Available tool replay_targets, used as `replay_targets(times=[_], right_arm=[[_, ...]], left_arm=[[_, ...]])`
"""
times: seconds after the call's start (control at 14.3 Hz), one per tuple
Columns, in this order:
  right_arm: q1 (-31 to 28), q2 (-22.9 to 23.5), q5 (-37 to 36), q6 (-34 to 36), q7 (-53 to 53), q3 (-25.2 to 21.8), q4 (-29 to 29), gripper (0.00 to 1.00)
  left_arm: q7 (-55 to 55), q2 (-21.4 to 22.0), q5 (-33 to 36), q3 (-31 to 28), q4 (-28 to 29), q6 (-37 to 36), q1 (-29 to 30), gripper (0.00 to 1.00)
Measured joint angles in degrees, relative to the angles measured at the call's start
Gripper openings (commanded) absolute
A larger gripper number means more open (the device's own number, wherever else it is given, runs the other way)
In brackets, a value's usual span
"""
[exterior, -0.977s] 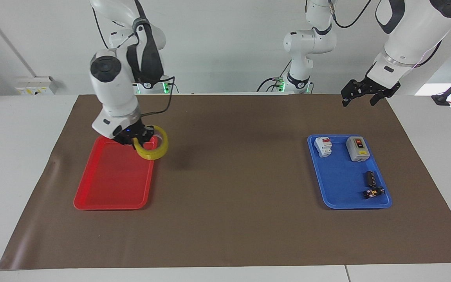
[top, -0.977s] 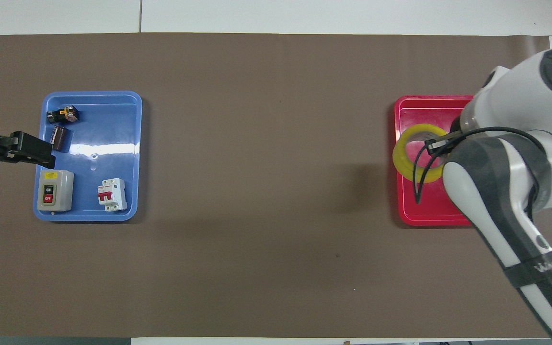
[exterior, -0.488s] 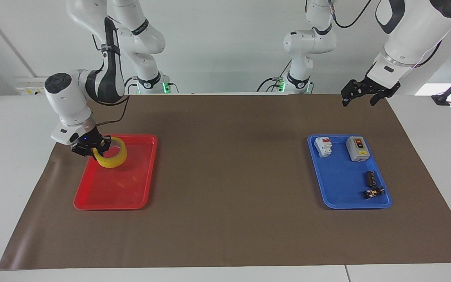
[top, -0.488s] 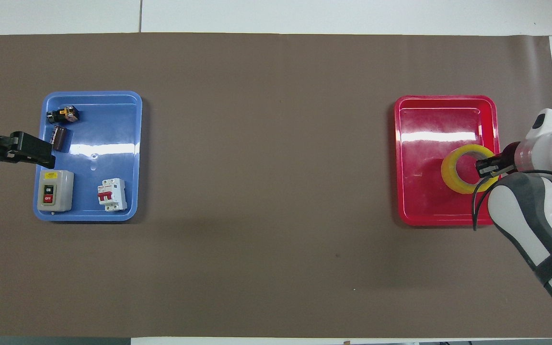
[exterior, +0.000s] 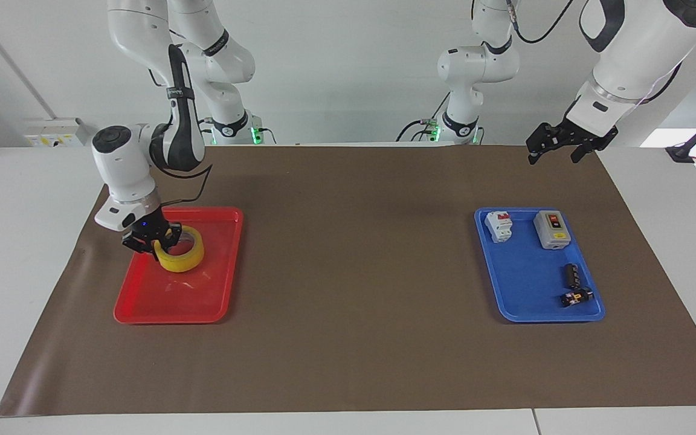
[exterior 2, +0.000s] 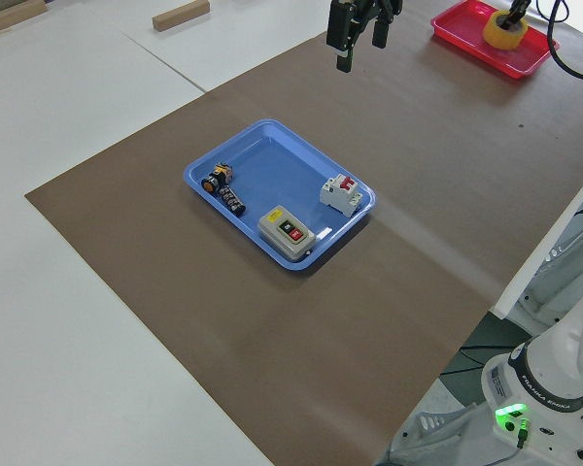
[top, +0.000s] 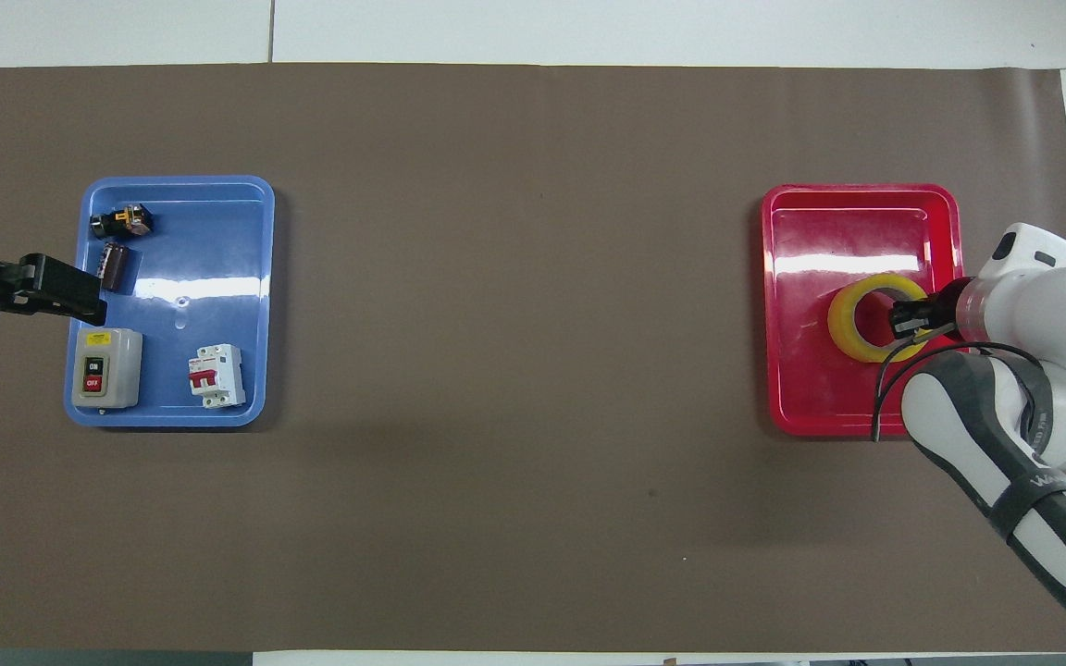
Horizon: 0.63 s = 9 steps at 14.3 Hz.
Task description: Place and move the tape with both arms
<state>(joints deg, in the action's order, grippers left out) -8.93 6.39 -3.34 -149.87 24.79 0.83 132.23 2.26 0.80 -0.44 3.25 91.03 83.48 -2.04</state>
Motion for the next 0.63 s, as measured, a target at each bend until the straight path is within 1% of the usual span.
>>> replay_targets(times=[0.35,0.42,0.49,0.56,0.63], right_arm=[[0.0,0.1,0.0,-0.7,-0.5,0.0,1.2,0.0],[0.1,0.1,0.0,-1.2,-0.5,0.0,1.4,0.06],[0.1,0.1,0.0,-1.4,-0.5,0.0,1.5,0.5],[0.1,0.1,0.0,-1.9,-0.5,0.1,1.5,1.0],[0.2,0.1,0.0,-2.6,-0.5,0.1,1.5,1.0]], left_arm=[[0.0,0.0,0.0,0.0,0.0,0.0,0.0,1.0],[0.0,0.0,0.0,0.0,0.0,0.0,0.0,1.0],[0.0,0.0,0.0,0.0,0.0,0.0,0.0,1.0],[0.0,0.0,0.0,0.0,0.0,0.0,0.0,1.0],[0.0,0.0,0.0,0.0,0.0,0.0,0.0,1.0]])
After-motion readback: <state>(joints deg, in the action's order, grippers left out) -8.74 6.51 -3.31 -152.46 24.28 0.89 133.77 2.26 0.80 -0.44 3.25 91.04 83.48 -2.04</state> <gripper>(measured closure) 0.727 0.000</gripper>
